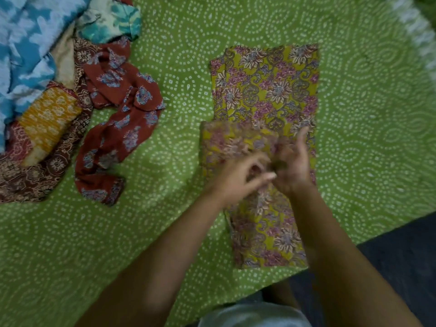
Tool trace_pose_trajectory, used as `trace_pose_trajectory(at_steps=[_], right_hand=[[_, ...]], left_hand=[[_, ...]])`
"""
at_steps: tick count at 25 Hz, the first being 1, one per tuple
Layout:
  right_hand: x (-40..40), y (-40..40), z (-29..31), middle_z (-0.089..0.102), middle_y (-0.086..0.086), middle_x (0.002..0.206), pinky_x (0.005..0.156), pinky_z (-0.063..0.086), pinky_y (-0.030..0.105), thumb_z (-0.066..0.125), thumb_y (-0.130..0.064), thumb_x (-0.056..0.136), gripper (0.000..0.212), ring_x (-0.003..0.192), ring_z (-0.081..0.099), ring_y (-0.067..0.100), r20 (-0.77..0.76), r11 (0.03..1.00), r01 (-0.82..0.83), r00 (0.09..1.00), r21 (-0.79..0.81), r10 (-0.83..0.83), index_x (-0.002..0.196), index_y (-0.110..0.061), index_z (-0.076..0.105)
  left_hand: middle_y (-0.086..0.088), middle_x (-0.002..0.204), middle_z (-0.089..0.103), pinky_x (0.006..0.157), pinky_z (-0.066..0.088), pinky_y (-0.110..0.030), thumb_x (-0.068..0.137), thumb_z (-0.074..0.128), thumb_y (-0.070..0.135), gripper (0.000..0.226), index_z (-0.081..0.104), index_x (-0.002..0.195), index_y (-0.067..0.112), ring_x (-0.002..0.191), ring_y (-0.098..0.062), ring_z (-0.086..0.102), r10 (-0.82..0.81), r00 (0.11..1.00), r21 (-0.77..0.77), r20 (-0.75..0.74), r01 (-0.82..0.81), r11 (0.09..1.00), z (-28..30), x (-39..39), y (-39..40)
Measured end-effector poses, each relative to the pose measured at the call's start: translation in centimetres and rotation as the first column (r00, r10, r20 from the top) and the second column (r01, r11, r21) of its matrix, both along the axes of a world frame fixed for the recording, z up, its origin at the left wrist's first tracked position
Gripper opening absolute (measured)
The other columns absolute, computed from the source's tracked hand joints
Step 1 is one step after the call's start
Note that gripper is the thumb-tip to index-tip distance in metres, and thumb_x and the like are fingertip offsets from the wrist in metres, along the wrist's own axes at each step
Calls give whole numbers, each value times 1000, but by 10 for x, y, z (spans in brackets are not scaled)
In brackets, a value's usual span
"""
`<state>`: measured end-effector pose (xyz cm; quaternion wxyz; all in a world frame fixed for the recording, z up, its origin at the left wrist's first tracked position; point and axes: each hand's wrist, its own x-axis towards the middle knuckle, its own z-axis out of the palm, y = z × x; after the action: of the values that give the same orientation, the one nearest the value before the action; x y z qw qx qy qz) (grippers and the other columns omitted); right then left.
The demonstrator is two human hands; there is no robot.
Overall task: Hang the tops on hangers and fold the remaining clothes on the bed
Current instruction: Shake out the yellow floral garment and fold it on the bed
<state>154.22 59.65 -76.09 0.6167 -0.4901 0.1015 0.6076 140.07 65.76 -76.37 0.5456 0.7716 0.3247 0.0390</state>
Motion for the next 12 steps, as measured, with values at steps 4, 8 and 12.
trace_pose_trajectory(at_steps=[4,8,12], right_hand=[[44,-62,-37,64,-5,68,66,49,31,63,-7,88,5,64,61,10,411,964,63,910,-260,51,86,-11,63],[66,-79,-67,62,-8,68,65,46,27,68,-6,85,14,64,56,7,496,914,168,867,-370,42,81,-18,63],[78,-74,-86,62,2,94,78,48,26,71,-8,83,23,85,57,15,688,885,104,673,-453,273,103,-13,61]], left_hand=[[2,116,61,84,49,-33,100,41,38,31,57,121,22,106,-17,58,123,986,312,-109,-83,946,-21,36,-38],[0,159,17,117,21,-42,99,22,53,63,18,152,18,147,-21,12,218,835,516,-506,91,852,-58,36,-43],[1,159,-19,119,1,-49,86,-1,71,85,-13,152,17,147,-22,-14,129,661,475,-739,376,795,-99,29,-23]])
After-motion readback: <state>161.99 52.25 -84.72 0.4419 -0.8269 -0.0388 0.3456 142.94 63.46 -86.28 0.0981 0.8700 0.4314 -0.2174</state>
